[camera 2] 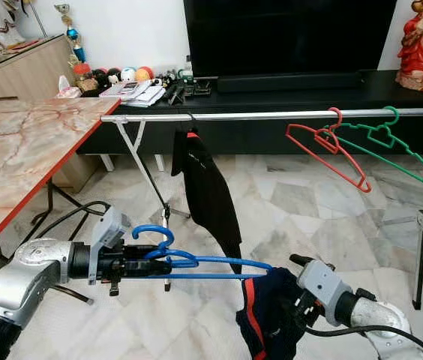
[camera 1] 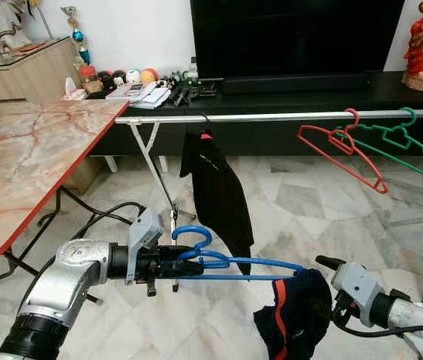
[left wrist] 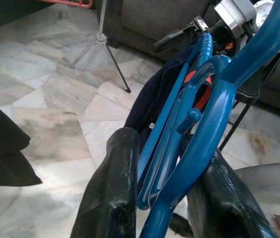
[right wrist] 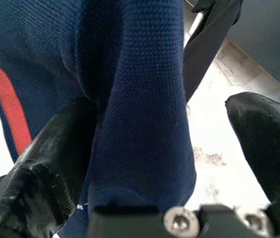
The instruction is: Hang hanger
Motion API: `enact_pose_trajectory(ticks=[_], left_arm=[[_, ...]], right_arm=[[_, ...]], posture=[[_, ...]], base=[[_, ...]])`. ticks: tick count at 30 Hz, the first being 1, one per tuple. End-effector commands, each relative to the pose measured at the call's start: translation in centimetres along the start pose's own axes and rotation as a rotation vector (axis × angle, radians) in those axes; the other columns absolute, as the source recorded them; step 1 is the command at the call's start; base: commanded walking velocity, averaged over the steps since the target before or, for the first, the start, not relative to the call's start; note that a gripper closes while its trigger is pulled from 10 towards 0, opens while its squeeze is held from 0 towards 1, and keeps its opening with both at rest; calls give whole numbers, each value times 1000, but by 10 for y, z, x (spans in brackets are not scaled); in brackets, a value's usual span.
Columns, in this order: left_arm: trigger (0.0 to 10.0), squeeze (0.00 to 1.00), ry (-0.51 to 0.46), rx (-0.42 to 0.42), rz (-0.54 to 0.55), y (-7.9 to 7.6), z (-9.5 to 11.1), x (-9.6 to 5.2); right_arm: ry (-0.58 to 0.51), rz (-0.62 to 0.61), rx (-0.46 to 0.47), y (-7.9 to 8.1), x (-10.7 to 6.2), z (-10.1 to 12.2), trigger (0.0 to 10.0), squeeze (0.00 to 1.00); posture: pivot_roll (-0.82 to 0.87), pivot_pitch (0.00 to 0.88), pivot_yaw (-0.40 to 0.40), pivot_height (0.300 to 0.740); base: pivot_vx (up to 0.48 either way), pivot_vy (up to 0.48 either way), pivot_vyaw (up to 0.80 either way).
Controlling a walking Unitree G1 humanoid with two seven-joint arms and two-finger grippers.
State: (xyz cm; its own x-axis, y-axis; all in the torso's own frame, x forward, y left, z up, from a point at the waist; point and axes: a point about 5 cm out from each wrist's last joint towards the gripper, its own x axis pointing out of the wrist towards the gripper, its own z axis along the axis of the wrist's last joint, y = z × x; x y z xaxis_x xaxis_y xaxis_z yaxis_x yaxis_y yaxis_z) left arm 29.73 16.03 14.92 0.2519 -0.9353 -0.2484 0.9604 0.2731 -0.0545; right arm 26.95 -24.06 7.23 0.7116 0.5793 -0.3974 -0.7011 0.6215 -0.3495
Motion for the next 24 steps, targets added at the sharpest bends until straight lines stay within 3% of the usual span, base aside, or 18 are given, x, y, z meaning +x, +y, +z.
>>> enact_pose_trajectory(ticks=[1,2,3,4,5,6,24], left_arm=[[0,0,-44,41,-22,-1,15,-3],[0,0,-46,41,-25,-2,16,-2],[0,0,-46,40,-26,-2,16,-2],[0,0,-46,40,-26,-2,16,-1],[0,0,-46,39,-27,-3,16,-1],[0,0,-46,39,-26,-3,16,-1],[0,0,-24,37,26,5,10,1]], right_arm=[[-21,-5,17,-1,2,1,10000,0],[-34,4,30,0,2,1,8706,0],[-36,8,32,0,2,1,8706,0],[-39,12,32,1,3,2,2157,0],[-39,14,32,1,3,2,2157,0],[-42,15,32,1,3,2,0,0],[-47,14,32,-2,-1,2,0,0]], posture=[[-29,0,79,740],[-27,0,79,740],[-27,0,79,740],[-28,0,80,740],[-29,0,79,740],[-29,0,79,740],[-46,0,83,740]], base=[[0,0,0],[0,0,0],[0,0,0],[0,0,0],[0,0,0],[0,0,0],[0,0,0]])
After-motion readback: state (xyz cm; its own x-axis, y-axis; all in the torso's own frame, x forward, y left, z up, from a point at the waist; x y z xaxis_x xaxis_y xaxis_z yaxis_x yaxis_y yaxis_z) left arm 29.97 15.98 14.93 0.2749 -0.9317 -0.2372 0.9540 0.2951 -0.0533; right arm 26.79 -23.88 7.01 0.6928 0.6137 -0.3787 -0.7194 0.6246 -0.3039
